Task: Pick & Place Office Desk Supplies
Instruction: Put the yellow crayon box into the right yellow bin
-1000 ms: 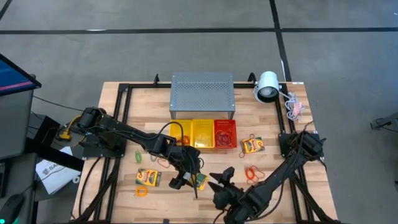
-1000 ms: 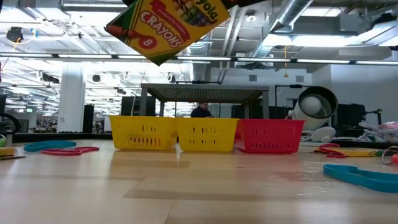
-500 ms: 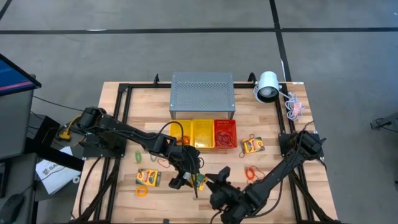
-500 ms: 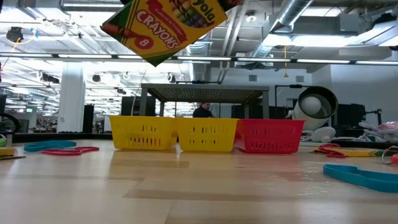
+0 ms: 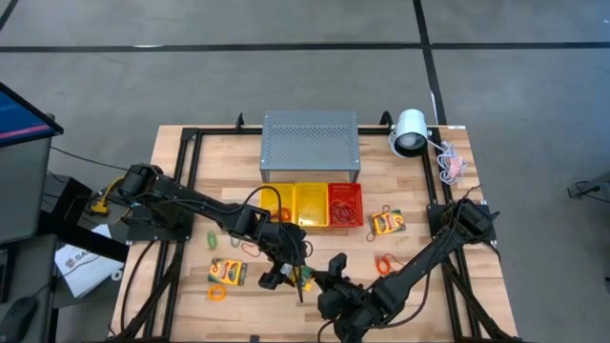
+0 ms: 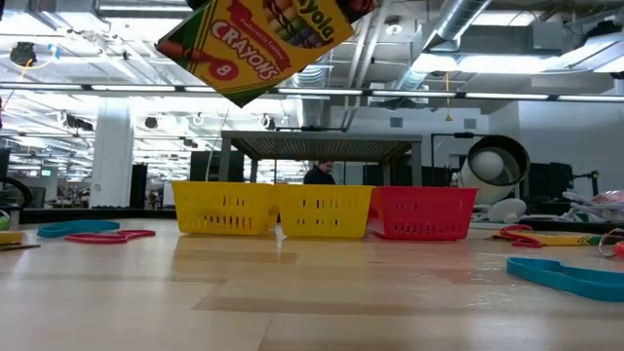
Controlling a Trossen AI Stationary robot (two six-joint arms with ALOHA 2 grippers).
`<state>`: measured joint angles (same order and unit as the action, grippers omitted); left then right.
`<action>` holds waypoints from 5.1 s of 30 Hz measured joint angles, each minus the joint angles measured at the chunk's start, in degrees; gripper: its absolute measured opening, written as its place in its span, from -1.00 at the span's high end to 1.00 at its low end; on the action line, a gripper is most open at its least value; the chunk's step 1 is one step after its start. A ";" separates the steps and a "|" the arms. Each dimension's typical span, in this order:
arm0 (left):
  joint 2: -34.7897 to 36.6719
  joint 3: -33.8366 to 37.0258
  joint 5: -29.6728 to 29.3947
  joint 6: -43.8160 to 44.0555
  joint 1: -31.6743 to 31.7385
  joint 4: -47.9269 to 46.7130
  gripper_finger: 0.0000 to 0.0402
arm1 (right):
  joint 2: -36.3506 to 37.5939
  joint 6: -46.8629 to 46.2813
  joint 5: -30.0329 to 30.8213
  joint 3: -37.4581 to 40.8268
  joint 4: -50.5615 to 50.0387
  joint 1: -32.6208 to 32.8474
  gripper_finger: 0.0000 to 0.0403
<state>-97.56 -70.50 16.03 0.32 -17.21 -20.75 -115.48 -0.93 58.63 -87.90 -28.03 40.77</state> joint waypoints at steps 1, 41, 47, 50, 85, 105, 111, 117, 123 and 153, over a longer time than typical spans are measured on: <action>0.00 0.00 -0.02 0.04 0.00 -0.10 -0.50 | 0.00 0.00 -0.25 0.00 0.14 -0.11 0.97; -0.02 -0.11 0.98 6.62 0.59 4.91 -0.78 | 0.00 -2.25 -0.73 -0.02 -2.54 0.07 1.00; 1.62 -0.07 1.11 7.53 1.30 2.62 -0.87 | 0.00 -5.09 -0.49 -0.02 -5.57 0.14 1.00; 4.00 -0.04 1.07 7.56 2.05 1.30 -0.89 | 0.02 -5.16 -0.31 -0.02 -6.38 0.14 1.00; 37.09 22.73 -9.24 17.51 0.10 9.95 -0.66 | 15.29 1.73 -19.73 -0.04 -24.57 -26.43 1.00; 37.18 22.75 -10.08 15.07 -4.15 13.30 -0.61 | 7.86 7.15 -20.08 -0.99 -26.40 -32.67 1.00; 37.18 22.75 -10.08 14.99 -4.15 13.09 -0.61 | 6.69 6.95 -20.14 -1.08 -25.74 -32.76 1.00; 37.18 22.75 -10.08 14.99 -4.15 13.11 -0.61 | 5.40 6.99 -21.79 -0.96 -25.20 -32.69 1.00; 37.18 22.75 -10.08 14.99 -4.15 13.06 -0.61 | 5.55 7.42 -25.86 -0.96 -23.56 -32.40 1.00; 37.16 22.75 -10.51 14.97 -4.15 12.94 -0.61 | 5.62 9.89 -41.11 -0.96 -22.48 -32.72 0.89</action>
<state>-60.40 -47.75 5.52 15.29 -21.37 -7.82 -109.86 8.96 17.52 -88.86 -50.51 8.04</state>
